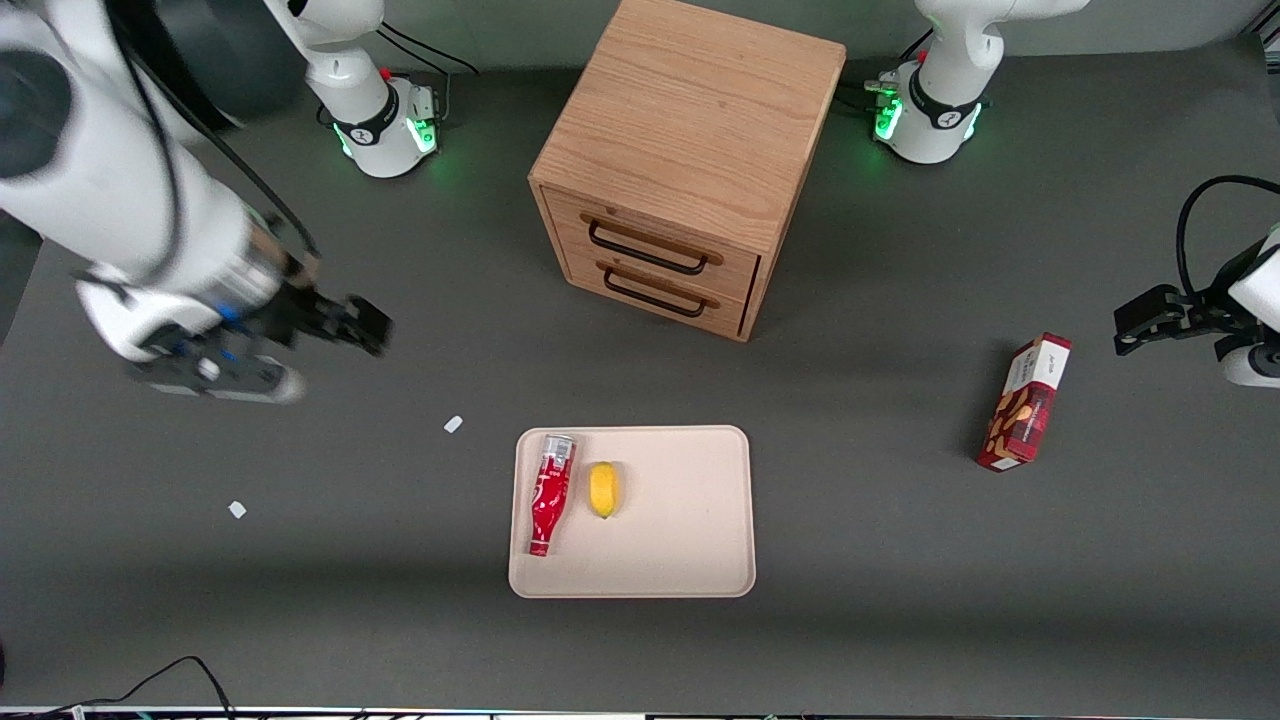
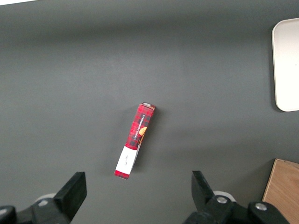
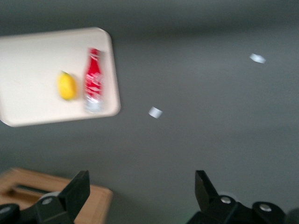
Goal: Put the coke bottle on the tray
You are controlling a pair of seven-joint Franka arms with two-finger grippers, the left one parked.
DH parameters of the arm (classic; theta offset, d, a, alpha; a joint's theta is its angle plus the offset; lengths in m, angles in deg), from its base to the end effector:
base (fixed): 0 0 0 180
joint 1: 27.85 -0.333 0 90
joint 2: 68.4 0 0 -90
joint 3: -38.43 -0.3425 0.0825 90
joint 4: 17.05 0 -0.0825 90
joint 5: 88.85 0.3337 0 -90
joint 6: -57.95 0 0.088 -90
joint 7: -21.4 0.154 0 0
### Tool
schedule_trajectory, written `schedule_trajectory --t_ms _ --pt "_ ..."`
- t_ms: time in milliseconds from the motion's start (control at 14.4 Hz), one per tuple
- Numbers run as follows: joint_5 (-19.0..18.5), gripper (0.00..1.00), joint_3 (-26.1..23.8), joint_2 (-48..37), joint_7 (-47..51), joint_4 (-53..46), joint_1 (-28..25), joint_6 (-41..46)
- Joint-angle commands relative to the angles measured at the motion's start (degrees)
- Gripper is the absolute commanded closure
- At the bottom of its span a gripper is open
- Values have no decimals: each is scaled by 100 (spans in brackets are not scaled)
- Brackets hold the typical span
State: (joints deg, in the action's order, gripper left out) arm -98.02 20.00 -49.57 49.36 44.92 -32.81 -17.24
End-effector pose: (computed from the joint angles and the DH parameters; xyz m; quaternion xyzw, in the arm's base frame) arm 0.5506 0.1672 0.6104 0.9968 -0.0630 -0.0263 0.0423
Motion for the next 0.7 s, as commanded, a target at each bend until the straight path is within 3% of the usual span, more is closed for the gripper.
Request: schedule_trajectory --t_ms 0,139,209,417,626 --pt "430 0 618 -887 -405 577 153 513" --pt "1046 0 1461 -1703 -939 1496 127 419" --pt "1118 0 1691 -2091 -1098 2076 110 244" --pt "1093 0 1799 -3225 -1144 3974 101 -844" --pt "1066 0 1799 -3396 -1135 4289 83 -1138"
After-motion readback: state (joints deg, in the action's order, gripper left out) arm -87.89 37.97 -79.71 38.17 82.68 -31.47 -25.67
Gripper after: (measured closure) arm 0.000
